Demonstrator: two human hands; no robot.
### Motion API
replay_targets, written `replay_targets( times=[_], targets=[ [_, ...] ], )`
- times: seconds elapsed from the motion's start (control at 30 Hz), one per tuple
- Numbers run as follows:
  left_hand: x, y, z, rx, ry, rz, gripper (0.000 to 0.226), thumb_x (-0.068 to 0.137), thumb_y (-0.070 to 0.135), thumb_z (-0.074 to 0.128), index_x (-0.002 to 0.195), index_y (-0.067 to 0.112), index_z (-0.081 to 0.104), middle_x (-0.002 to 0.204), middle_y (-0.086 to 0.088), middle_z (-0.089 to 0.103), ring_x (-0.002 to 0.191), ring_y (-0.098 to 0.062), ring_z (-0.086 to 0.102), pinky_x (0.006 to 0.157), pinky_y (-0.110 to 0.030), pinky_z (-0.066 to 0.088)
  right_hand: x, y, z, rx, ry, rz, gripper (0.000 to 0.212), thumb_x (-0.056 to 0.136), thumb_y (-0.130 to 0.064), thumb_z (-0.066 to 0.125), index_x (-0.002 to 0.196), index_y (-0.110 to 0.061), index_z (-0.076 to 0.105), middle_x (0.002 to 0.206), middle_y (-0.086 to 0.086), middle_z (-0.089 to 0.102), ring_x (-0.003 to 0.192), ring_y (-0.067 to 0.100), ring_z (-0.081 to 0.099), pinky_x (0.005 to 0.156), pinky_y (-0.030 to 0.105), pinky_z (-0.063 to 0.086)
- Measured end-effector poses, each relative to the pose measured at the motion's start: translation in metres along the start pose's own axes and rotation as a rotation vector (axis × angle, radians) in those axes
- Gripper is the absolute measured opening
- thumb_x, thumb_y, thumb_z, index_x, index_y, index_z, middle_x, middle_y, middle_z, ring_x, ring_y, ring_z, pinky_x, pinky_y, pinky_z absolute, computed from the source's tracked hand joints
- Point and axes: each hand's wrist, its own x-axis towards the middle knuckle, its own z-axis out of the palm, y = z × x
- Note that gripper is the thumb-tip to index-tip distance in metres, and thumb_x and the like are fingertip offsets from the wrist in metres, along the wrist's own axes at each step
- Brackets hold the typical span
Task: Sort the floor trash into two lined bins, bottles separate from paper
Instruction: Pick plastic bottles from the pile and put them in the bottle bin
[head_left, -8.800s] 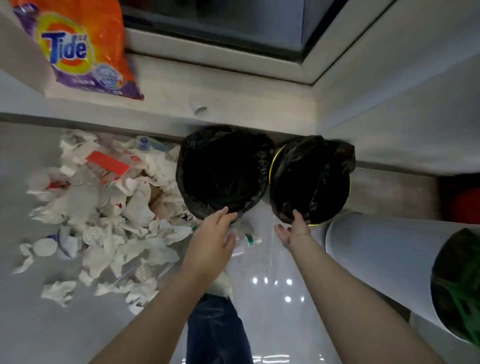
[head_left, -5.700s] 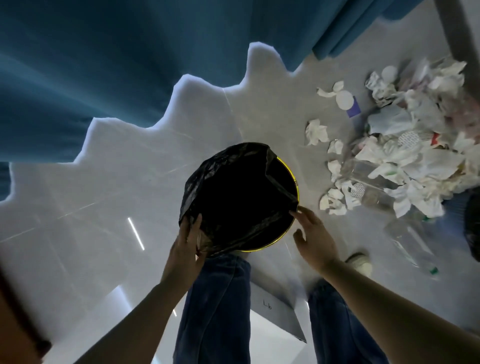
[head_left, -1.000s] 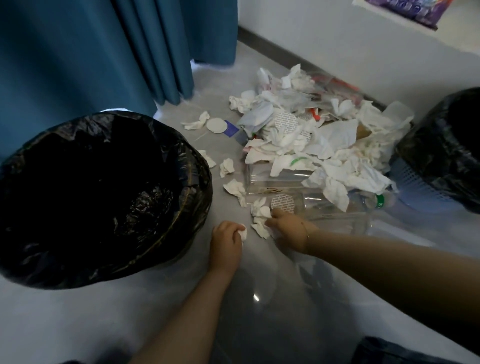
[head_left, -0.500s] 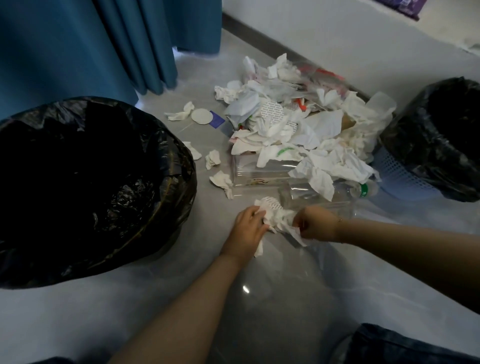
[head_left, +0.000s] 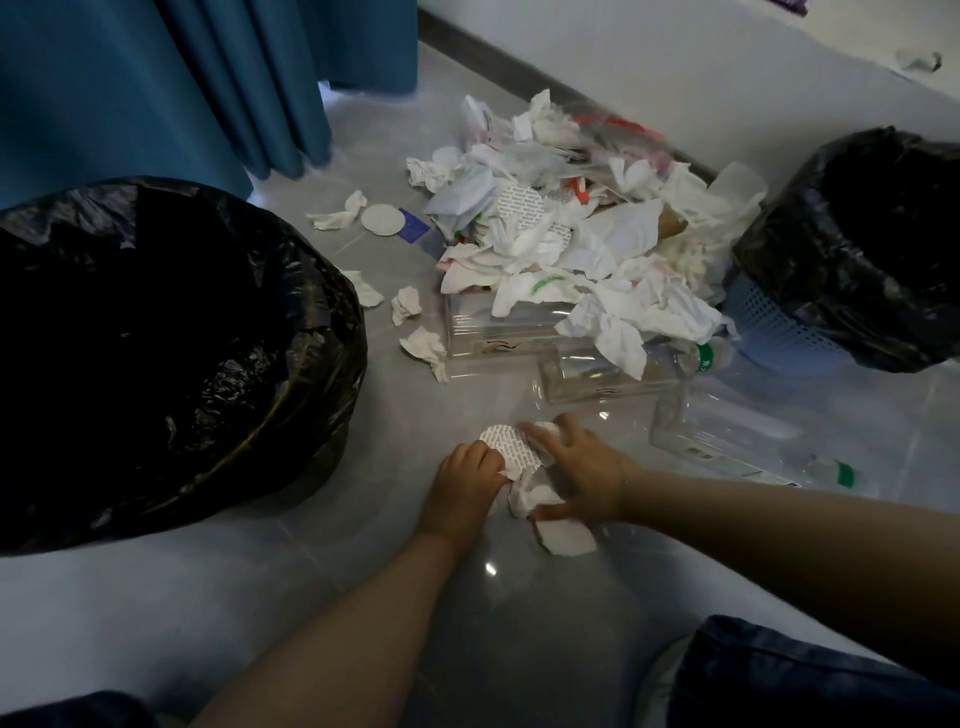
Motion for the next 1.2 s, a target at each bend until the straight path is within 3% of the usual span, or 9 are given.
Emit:
replay_targets(
  times=[0.13,0.23,0.43,0.57,0.7,0.77,1.03,1.13,1.2],
  targets=[
    [-0.001,0.000,-0.008,-0.111,-0.037,-0.046,0.025,0.088,0.023,0.043,0.076,0.012,0.062,0.080,-0.006,0.059,0.073,-0.022,0.056,0.064,-0.030,0.046,0.001,-0.019,0.025,-0.022,0.132,-0.038,0.075,0.079,-0.047,0.066,0.140,-0.027,0.028,0.138,0.010,0.028,0.118,0.028,0.043,0.094,0.033,0.043],
    [-0.001,-0.003,-0.023,-0.344,0.013,-0.344,0.015,0.095,0.019,0.050,0.087,0.007,0.056,0.093,-0.010,0.054,0.086,-0.019,0.050,0.079,-0.028,0.040,0.001,-0.027,0.032,0.073,0.141,-0.019,0.053,0.081,-0.034,0.066,0.125,-0.017,0.041,0.124,0.007,0.040,0.099,0.023,0.052,0.080,0.026,0.041],
    [0.001,0.001,-0.061,-0.412,0.088,-0.448,0.027,0.098,0.019,0.046,0.121,0.008,0.054,0.119,-0.006,0.054,0.108,-0.017,0.051,0.083,-0.012,0.031,0.007,-0.024,-0.002,0.236,0.117,-0.018,0.027,0.086,-0.019,0.064,0.111,-0.010,0.064,0.116,0.009,0.060,0.107,0.023,0.055,0.086,0.022,0.036],
    [0.029,0.023,-0.112,-0.342,0.118,-0.284,0.019,0.098,0.017,0.046,0.091,0.006,0.060,0.096,-0.010,0.053,0.092,-0.022,0.053,0.072,-0.021,0.031,0.005,-0.030,-0.066,0.395,0.173,-0.038,0.016,0.082,-0.013,0.069,0.096,-0.005,0.068,0.092,0.004,0.065,0.085,0.014,0.058,0.072,0.019,0.042],
    [0.067,0.039,-0.184,-0.157,0.077,-0.147,0.025,0.099,0.022,0.042,0.096,0.004,0.060,0.096,-0.011,0.053,0.091,-0.024,0.051,0.071,-0.029,0.032,0.003,-0.045,-0.136,0.544,0.221,-0.036,0.019,0.074,-0.006,0.074,0.092,-0.005,0.070,0.092,0.008,0.067,0.083,0.017,0.059,0.079,0.031,0.048],
    [0.081,0.042,-0.228,-0.070,0.125,-0.130,0.027,0.099,0.021,0.042,0.088,0.002,0.057,0.093,-0.013,0.055,0.091,-0.026,0.051,0.070,-0.029,0.029,0.003,-0.062,-0.164,0.605,0.245,-0.053,0.019,0.072,-0.001,0.074,0.091,-0.002,0.069,0.088,0.009,0.068,0.080,0.015,0.059,0.071,0.021,0.048],
    [0.039,-0.014,-0.368,0.037,0.268,-0.528,0.026,0.096,0.026,0.047,0.084,0.004,0.056,0.091,-0.011,0.058,0.092,-0.027,0.053,0.067,-0.029,0.027,0.005,-0.195,-0.233,0.832,0.323,-0.220,0.025,0.075,-0.001,0.071,0.061,-0.014,0.054,0.059,0.000,0.052,0.051,0.009,0.050,0.045,0.014,0.041],
    [0.013,-0.039,-0.377,-0.179,0.173,-0.716,0.032,0.097,0.028,0.043,0.074,0.011,0.057,0.077,-0.004,0.056,0.074,-0.020,0.051,0.068,-0.027,0.035,0.018,-0.244,-0.223,0.887,0.279,-0.228,0.012,0.076,-0.009,0.074,0.084,-0.009,0.066,0.083,0.008,0.066,0.073,0.017,0.061,0.069,0.029,0.053],
    [0.002,-0.054,-0.374,-0.340,0.150,-0.764,0.031,0.092,0.035,0.046,0.071,0.013,0.055,0.074,-0.008,0.057,0.074,-0.021,0.052,0.072,-0.030,0.039,0.024,-0.264,-0.213,0.781,0.190,-0.211,0.031,0.079,-0.016,0.073,0.107,-0.003,0.066,0.109,0.016,0.067,0.091,0.024,0.062,0.081,0.031,0.049]
  ],
)
